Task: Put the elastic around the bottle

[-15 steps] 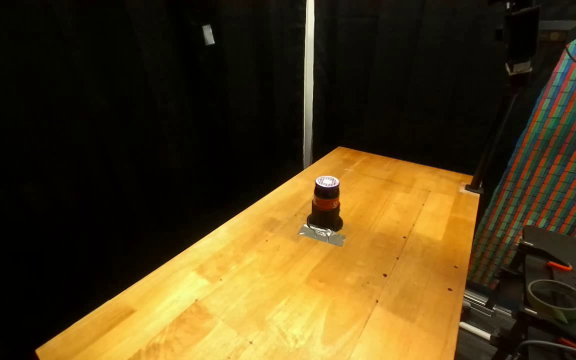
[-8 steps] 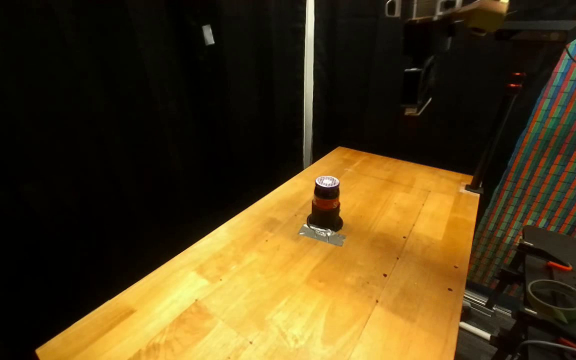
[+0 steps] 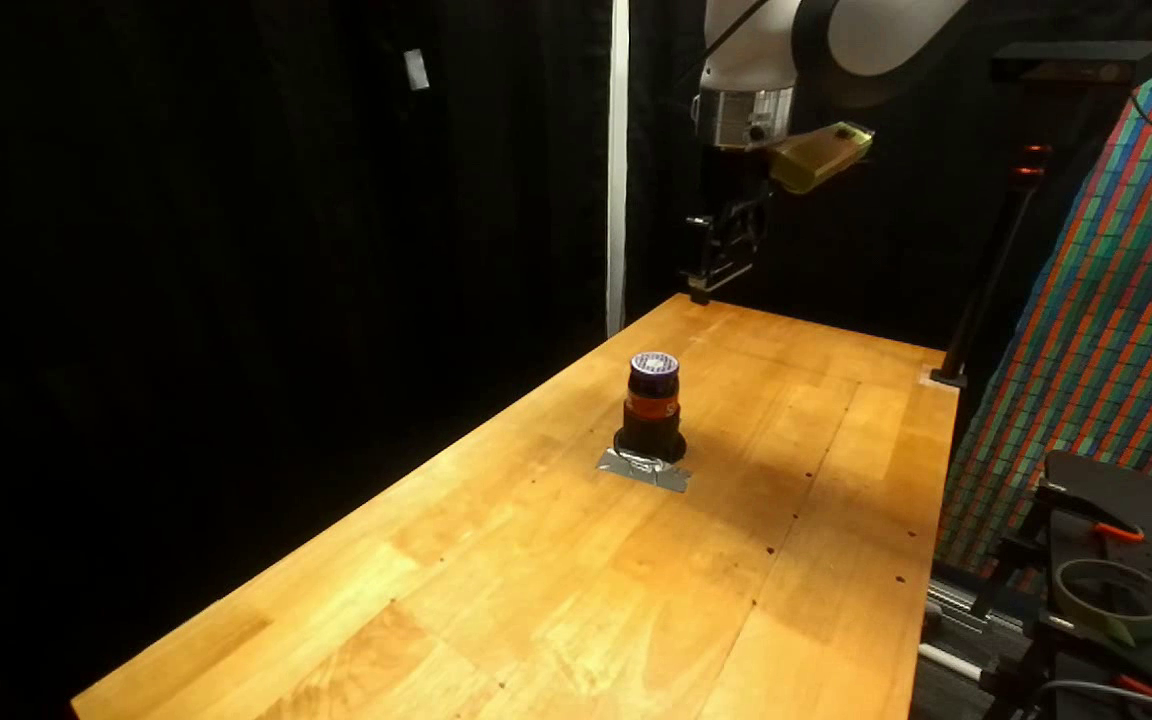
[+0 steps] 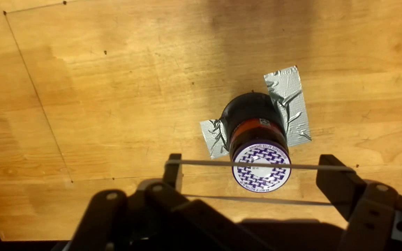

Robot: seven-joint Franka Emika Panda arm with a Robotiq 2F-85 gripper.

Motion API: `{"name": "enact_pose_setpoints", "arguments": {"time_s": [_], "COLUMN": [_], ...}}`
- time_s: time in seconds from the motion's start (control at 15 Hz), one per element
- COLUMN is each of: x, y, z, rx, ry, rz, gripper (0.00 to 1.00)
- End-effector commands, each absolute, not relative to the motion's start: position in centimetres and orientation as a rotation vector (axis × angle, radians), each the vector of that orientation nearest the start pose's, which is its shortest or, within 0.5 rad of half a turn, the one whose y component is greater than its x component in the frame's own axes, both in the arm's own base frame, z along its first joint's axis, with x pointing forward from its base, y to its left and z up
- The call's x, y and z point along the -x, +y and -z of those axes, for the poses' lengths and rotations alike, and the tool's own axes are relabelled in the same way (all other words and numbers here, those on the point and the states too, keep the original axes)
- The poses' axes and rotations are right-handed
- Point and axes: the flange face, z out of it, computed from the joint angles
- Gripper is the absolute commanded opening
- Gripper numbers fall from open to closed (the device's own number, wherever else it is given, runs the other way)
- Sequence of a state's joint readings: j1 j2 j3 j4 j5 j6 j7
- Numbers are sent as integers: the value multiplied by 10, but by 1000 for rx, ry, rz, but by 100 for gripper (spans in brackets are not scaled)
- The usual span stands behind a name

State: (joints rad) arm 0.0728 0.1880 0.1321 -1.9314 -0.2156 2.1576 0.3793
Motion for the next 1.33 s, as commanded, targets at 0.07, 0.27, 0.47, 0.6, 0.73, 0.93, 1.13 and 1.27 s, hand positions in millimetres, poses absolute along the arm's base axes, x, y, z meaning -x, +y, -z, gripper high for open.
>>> {"name": "enact_pose_setpoints", "arguments": {"time_s": [0.07, 0.27, 0.47, 0.6, 0.73, 0.93, 1.13, 1.27], "x": [-634, -650, -661, -667, -673, -677, -679, -679], "y": [123, 135, 144, 147, 147, 145, 145, 146], "z": [-368, -344, -327, -317, -308, -296, -285, -279], "rx": [3266, 3265, 3281, 3303, 3321, 3357, 3374, 3365], "ry": [165, 169, 192, 227, 299, 357, 394, 414], "rz": [211, 205, 242, 309, 374, 413, 425, 414], "gripper": [100, 100, 100, 100, 100, 100, 100, 100]}}
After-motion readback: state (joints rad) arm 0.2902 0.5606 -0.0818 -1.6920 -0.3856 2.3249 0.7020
